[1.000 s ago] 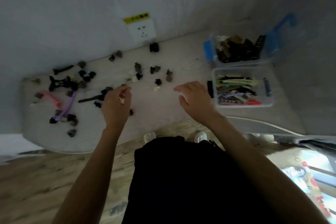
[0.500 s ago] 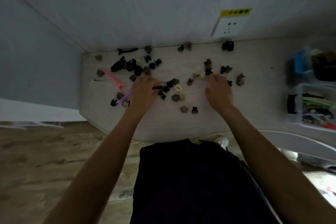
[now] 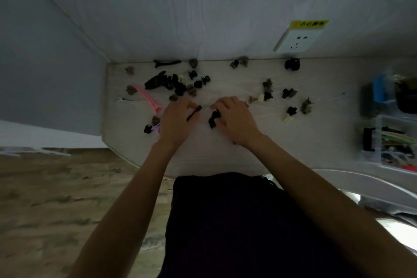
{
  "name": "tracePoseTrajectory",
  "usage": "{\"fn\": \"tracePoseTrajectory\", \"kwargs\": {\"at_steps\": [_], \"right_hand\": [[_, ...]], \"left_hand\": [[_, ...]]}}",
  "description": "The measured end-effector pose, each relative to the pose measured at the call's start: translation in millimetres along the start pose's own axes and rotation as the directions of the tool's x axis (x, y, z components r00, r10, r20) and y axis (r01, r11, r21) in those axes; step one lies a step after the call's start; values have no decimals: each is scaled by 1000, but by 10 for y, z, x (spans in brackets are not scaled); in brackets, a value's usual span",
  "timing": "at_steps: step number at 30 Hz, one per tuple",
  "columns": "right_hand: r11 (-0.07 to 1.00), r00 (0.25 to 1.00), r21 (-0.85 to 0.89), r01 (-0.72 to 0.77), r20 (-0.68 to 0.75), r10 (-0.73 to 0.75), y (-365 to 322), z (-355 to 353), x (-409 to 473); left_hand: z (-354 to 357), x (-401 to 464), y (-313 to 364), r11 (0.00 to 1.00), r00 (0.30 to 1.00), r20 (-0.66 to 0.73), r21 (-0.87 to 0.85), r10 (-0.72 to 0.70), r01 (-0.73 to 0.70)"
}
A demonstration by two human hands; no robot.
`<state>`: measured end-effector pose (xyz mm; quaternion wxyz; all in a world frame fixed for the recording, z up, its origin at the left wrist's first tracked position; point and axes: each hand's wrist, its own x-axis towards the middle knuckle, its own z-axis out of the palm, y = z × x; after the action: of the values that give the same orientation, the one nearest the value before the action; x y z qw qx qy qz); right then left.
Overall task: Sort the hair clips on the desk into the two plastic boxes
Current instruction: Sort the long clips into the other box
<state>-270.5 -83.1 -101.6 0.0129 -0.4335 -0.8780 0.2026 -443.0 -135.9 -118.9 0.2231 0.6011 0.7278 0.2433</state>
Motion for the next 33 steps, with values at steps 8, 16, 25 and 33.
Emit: {"fn": "tracePoseTrajectory", "kwargs": {"at_steps": [8, 16, 25, 33], "right_hand": [[981, 994, -193, -28, 102, 48, -127, 84, 331], [976, 996, -204, -74, 37, 83, 20, -11, 422], [975, 998, 221, -18, 70, 2, -202, -70, 639], [974, 994, 225, 12, -107, 12, -353, -44, 953]], "left_hand": [[-427, -173, -420, 938, 925, -158, -30, -346, 345], [-347, 13, -404, 916, 934, 26, 208, -357, 344], [-370, -49, -352, 991, 999, -45, 127, -22, 27], [-878, 322, -756, 979, 978, -160, 136, -130, 153]]}}
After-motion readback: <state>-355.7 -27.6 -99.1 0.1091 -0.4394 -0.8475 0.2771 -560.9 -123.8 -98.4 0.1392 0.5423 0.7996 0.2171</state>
